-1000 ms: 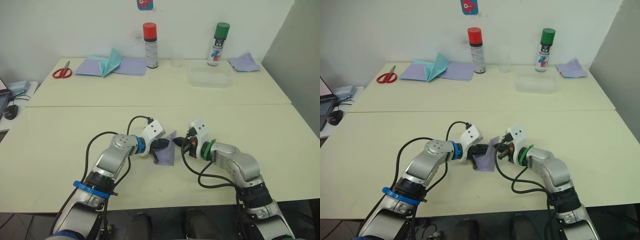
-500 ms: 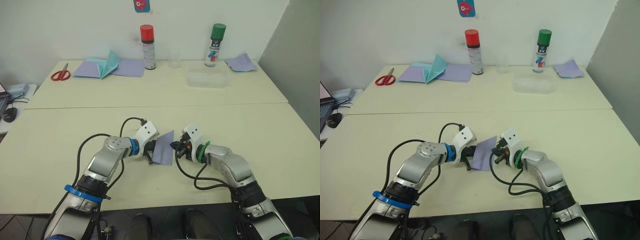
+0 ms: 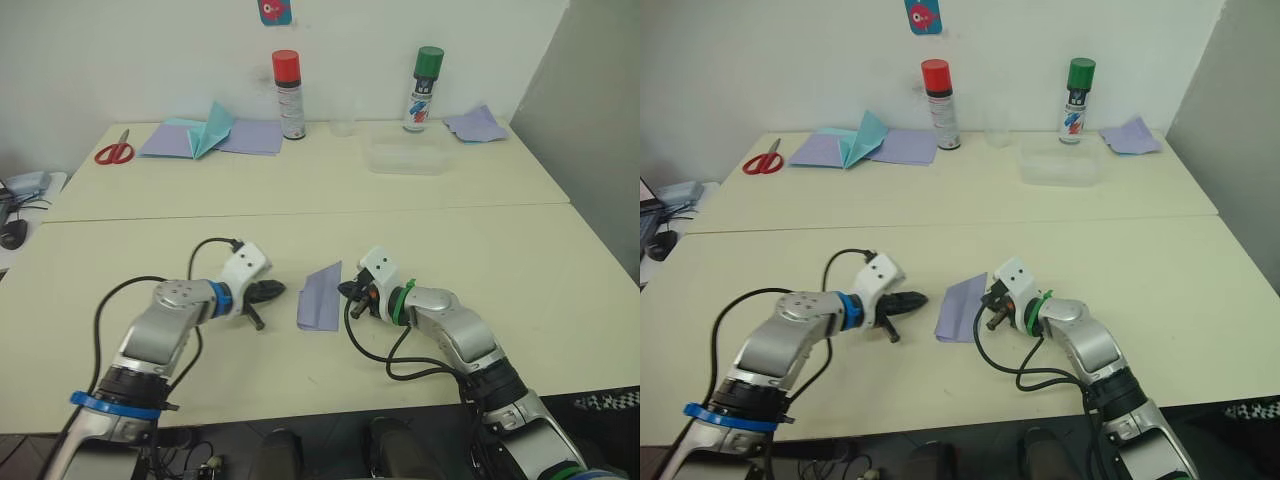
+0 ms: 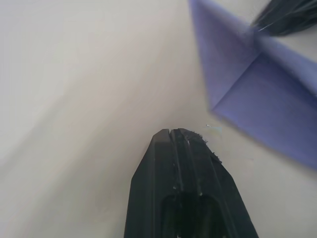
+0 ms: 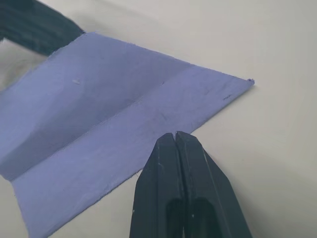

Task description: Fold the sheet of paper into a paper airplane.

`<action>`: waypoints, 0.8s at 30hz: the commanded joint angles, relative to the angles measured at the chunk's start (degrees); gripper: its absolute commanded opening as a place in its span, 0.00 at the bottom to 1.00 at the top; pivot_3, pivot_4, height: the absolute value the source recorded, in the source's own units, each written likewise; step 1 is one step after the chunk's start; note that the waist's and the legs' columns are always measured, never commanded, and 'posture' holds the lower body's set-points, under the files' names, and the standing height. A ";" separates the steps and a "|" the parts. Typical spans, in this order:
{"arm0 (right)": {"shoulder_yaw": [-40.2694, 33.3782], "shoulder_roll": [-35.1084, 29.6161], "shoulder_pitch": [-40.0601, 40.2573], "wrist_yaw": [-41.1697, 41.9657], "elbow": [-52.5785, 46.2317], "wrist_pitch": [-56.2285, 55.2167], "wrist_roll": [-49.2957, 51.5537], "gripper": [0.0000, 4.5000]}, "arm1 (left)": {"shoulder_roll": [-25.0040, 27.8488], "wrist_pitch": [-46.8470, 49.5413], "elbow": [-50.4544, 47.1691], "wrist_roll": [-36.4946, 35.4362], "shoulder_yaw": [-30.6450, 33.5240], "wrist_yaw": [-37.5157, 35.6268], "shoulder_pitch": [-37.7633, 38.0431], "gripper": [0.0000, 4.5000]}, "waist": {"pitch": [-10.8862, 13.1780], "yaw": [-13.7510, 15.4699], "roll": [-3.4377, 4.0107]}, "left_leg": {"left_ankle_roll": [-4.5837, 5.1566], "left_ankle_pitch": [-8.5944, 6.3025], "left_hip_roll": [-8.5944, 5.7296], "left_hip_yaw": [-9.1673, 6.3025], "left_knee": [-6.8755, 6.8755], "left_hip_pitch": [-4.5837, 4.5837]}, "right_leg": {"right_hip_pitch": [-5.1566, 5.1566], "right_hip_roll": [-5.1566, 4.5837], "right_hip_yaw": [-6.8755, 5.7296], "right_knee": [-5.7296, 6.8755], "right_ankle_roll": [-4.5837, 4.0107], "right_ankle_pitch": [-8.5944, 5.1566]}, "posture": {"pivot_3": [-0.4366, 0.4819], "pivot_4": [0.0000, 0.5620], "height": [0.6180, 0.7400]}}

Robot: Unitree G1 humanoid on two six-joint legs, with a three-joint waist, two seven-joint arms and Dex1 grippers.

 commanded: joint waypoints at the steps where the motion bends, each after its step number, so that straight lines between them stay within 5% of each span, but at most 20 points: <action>1: 1.35 0.25 -0.51 1.06 1.12 -0.88 -1.06 0.00 | 0.67 -0.83 2.88 1.05 0.92 1.16 -1.71 0.01 | 0.01 0.06 -0.01 | 0.00 0.00 0.00 -0.01 -0.01 -0.01 | 0.01 0.01 -0.02 0.00 -0.04 -0.02 | 0.48 0.27 1.00; 9: 1.92 -0.13 -1.20 2.55 2.51 -2.30 -2.52 0.00 | -7.00 3.25 -2.90 -6.29 0.92 -0.21 -9.92 0.01 | 0.31 0.60 -0.48 | -0.02 0.00 -0.10 0.12 -0.04 -0.22 | -0.06 0.04 -0.04 -0.07 -0.09 -0.05 | 0.48 0.27 1.00; 16: 1.86 0.07 -1.29 3.18 2.37 -1.73 -2.70 0.00 | -6.99 4.34 -0.64 -2.13 -8.32 -1.90 -7.46 0.01 | 0.32 0.44 -0.47 | -0.05 -0.02 -0.15 0.11 -0.11 -0.19 | -0.06 0.02 0.03 -0.11 -0.09 -0.06 | 0.48 0.27 1.00; 24: 1.80 0.32 -1.20 3.41 1.68 -0.96 -2.81 0.00 | -8.08 2.12 5.38 -0.02 -10.39 -1.73 -7.51 0.01 | 0.32 0.74 -0.50 | -0.05 -0.01 -0.14 0.07 -0.10 -0.08 | 0.06 0.01 -0.04 -0.07 -0.11 -0.07 | 0.48 0.27 1.00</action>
